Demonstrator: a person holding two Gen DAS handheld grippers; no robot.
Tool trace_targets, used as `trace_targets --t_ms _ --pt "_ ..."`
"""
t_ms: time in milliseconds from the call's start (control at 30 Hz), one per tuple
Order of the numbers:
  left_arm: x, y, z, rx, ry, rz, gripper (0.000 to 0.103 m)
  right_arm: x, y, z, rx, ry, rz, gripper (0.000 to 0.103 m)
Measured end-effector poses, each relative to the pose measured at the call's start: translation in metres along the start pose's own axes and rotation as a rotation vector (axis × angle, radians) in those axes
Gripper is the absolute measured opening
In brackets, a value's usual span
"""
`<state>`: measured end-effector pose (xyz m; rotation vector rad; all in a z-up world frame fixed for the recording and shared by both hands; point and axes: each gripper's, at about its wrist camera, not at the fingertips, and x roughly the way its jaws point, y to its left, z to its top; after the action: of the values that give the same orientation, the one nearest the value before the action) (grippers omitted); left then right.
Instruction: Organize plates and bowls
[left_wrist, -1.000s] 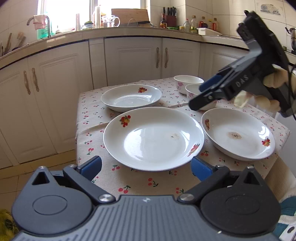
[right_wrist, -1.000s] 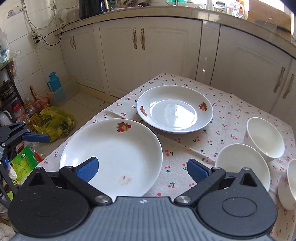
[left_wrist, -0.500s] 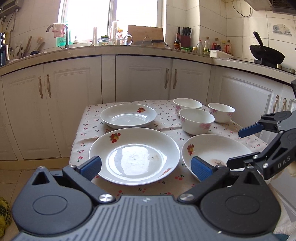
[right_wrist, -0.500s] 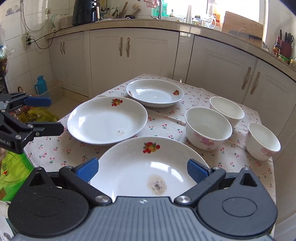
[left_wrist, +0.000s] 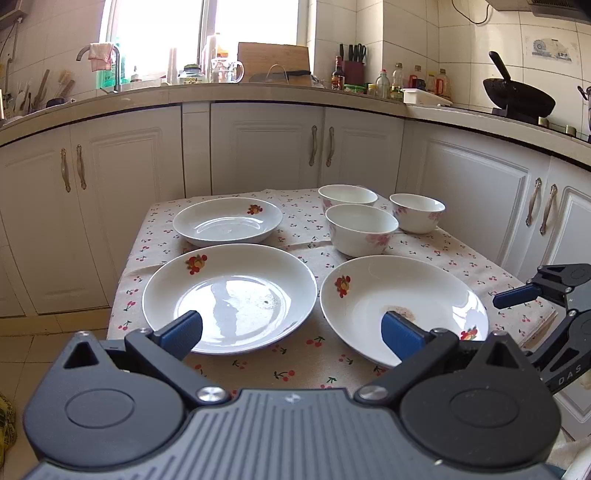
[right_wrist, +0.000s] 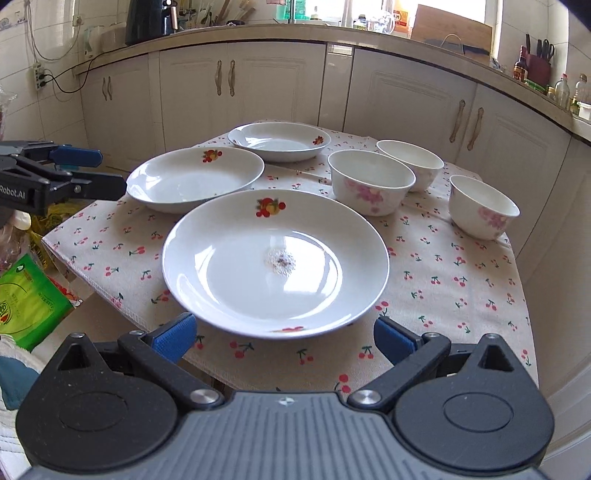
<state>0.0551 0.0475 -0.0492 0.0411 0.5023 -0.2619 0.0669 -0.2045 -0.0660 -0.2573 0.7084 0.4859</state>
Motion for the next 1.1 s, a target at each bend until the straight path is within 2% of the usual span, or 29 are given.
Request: trace_targets --t_ms 133,400,633,933,1100 --pt "0.003 -0.003 0.002 0.016 0.004 0.012 0.102 0.01 -0.002 -0.005 0.01 0.008 0.006 0.103" --pt "0.014 -0.002 0.006 0.03 0.045 -0.02 0.102 0.028 -0.001 -0.006 -0.011 0.015 0.036 0.103" --pt "0.033 -0.007 0.021 0.071 0.098 -0.116 0.102 0.036 -0.004 -0.004 -0.021 -0.007 0.089 0.103" --pt "0.074 -0.026 0.043 0.161 0.187 -0.253 0.101 0.035 -0.006 -0.016 -0.027 -0.091 0.099 0.103" --pt "0.1 -0.038 0.056 0.22 0.23 -0.31 0.1 0.034 -0.006 -0.016 -0.029 -0.097 0.103 0.103"
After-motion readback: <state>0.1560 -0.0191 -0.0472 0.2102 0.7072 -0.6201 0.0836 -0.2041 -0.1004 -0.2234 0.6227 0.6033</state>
